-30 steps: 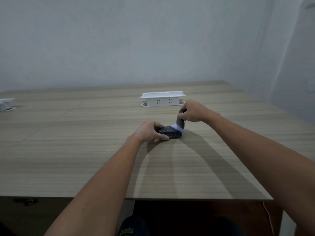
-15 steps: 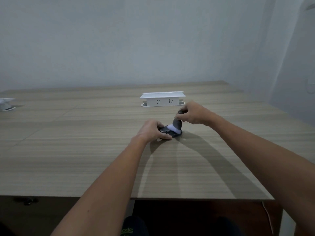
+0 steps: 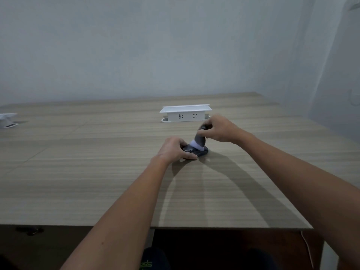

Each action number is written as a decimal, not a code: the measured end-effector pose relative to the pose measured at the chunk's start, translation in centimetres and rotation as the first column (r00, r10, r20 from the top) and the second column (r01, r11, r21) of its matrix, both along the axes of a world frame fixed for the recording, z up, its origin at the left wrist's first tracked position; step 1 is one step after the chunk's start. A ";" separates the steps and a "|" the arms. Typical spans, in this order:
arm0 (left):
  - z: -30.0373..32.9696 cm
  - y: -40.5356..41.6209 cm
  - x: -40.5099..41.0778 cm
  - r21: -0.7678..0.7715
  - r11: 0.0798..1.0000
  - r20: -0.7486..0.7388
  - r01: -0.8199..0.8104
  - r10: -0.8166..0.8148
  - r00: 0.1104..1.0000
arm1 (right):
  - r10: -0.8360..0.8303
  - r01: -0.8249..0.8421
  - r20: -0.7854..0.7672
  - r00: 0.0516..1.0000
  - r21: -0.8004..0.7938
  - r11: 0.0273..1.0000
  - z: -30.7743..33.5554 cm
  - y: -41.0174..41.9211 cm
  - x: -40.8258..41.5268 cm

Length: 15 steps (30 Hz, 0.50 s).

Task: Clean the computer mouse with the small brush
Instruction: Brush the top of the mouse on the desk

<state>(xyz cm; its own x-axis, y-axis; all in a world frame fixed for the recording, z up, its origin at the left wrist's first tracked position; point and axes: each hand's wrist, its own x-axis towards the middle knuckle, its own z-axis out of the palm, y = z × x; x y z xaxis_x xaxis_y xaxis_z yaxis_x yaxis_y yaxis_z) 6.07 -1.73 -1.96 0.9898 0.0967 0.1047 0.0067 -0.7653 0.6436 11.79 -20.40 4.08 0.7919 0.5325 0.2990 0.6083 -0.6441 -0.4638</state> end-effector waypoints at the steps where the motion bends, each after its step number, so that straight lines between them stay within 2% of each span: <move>1: 0.0 0.0 0.0 0.005 1.000 0.004 0.000 0.000 1.000 | -0.005 0.005 -0.001 1.000 -0.024 1.000 -0.1 0.1 0.0; 4: 0.0 -0.1 0.0 -0.003 1.000 -0.001 -0.014 0.014 1.000 | -0.054 0.057 0.044 0.998 -0.066 0.996 -0.1 0.2 0.1; 7: 0.0 -0.1 0.1 -0.002 1.000 -0.008 -0.013 0.013 1.000 | -0.008 0.010 0.047 0.999 -0.037 0.999 0.3 0.3 0.0; 10: 0.0 -0.1 0.0 0.005 1.000 -0.001 -0.011 0.011 1.000 | -0.022 0.027 0.036 0.999 -0.135 0.990 0.1 0.5 0.0; 13: 0.1 -0.2 -0.1 0.001 1.000 0.000 -0.017 0.017 1.000 | -0.059 0.066 0.056 0.997 -0.128 0.990 0.4 0.5 0.1; 15: 0.1 -0.1 -0.1 -0.001 1.000 -0.001 -0.013 0.013 1.000 | -0.016 0.021 0.060 0.998 -0.080 0.997 0.6 0.6 0.0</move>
